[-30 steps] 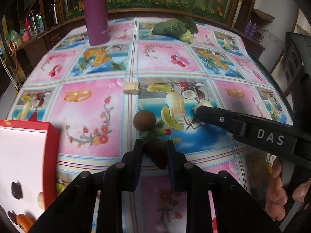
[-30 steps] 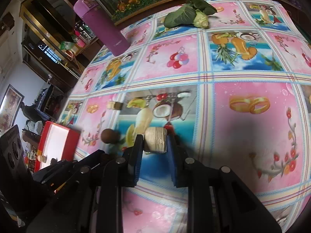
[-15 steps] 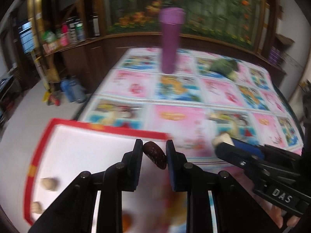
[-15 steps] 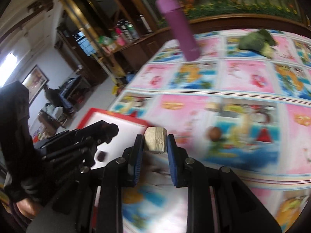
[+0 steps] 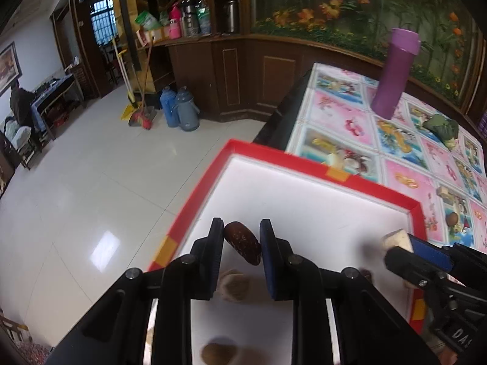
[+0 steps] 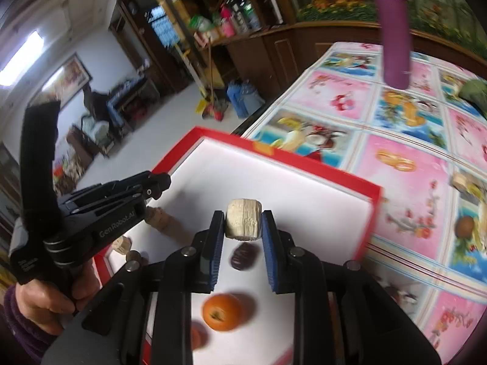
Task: Organize fruits
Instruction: 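Carry the date and pastry over the white tray and open both tools, then move both tools back toward the last items on the tablecloth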
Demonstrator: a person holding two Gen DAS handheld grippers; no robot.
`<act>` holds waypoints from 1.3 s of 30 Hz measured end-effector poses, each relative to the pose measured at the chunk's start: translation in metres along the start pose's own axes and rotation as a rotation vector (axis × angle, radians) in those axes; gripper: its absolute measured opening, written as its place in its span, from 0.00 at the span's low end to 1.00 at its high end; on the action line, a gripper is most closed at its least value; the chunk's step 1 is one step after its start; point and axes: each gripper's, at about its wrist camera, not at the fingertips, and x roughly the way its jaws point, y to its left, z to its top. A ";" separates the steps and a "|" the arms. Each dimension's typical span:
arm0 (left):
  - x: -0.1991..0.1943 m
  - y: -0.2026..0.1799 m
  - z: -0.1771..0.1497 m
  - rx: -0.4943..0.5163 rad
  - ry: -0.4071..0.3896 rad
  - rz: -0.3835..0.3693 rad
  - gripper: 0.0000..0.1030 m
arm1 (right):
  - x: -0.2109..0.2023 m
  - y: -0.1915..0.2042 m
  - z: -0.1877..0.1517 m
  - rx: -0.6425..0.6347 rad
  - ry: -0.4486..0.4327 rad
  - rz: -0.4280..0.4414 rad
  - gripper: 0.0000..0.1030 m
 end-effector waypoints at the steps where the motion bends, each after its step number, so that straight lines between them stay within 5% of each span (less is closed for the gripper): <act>1: 0.002 0.002 -0.001 0.001 0.004 0.007 0.22 | 0.006 0.004 0.001 -0.008 0.013 -0.003 0.26; 18: 0.015 0.017 -0.010 0.003 0.051 0.022 0.24 | 0.045 0.014 -0.003 -0.031 0.119 -0.038 0.26; 22: 0.015 0.018 -0.010 -0.002 0.056 0.022 0.34 | 0.041 0.013 -0.005 -0.023 0.122 -0.015 0.27; 31: -0.008 0.010 -0.006 -0.006 0.006 0.003 0.41 | -0.010 -0.012 -0.006 0.005 -0.024 0.033 0.28; 39: -0.038 -0.037 0.002 0.058 -0.043 -0.085 0.44 | -0.078 -0.107 -0.031 0.132 -0.122 -0.117 0.28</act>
